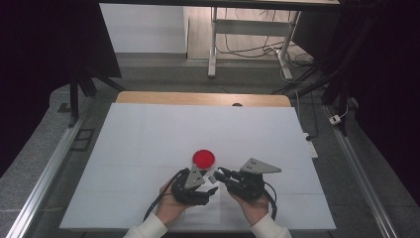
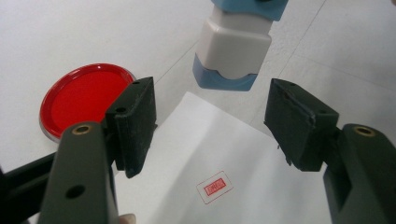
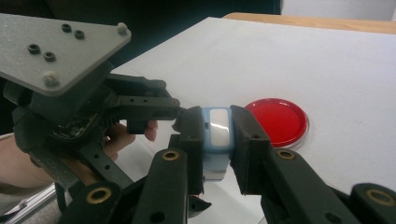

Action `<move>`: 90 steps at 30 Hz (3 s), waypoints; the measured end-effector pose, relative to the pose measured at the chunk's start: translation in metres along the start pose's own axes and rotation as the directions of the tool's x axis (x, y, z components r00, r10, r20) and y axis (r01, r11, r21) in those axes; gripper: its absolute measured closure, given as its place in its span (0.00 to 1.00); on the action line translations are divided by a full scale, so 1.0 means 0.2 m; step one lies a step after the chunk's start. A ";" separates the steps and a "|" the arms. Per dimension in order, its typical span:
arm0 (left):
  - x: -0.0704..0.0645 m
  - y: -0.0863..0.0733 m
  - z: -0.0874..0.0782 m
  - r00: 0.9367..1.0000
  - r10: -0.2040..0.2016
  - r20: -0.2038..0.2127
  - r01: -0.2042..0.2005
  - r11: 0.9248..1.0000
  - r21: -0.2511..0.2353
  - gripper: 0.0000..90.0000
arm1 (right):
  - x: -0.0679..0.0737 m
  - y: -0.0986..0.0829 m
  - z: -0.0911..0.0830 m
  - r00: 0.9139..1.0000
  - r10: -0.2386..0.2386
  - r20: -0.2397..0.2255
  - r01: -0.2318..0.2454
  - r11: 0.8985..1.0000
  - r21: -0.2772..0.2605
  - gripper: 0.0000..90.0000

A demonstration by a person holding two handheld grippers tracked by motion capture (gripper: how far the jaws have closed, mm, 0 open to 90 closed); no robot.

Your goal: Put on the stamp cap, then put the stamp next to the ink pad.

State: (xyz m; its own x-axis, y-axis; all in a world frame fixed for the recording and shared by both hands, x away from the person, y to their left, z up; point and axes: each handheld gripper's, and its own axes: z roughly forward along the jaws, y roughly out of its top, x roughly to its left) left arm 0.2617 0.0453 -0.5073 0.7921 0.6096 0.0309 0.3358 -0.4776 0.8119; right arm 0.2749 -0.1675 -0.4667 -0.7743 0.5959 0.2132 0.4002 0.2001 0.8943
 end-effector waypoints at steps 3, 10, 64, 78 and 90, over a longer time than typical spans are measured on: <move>0.00 0.00 -0.01 1.000 0.001 -0.001 -0.001 1.000 0.003 0.37 | 0.00 0.00 0.00 1.000 0.002 0.001 -0.002 1.000 0.001 0.84; 0.02 -0.02 -0.07 1.000 -0.007 -0.008 0.007 1.000 0.013 0.37 | -0.02 0.00 -0.01 1.000 0.001 0.008 -0.001 1.000 -0.003 0.84; 0.32 -0.52 -0.67 0.965 -0.212 -0.157 0.214 0.977 -0.004 0.37 | -0.20 0.06 -0.03 0.975 -0.158 0.154 0.156 0.987 0.025 0.84; 0.32 -0.52 -0.66 0.964 -0.215 -0.156 0.218 0.976 0.003 0.37 | -0.30 0.06 0.10 0.964 -0.177 0.197 0.155 0.980 0.122 0.84; 0.32 -0.52 -0.65 0.965 -0.213 -0.155 0.218 0.976 0.011 0.37 | -0.33 0.02 0.22 0.960 -0.202 0.193 0.162 0.965 0.205 0.84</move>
State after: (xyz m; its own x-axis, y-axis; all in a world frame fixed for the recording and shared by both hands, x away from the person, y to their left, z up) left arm 0.2114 0.2172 -0.5147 0.6133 0.7880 -0.0528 0.5058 -0.3405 0.7926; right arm 0.3490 -0.1710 -0.4942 -0.7295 0.6820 -0.0518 0.3618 0.4490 0.8170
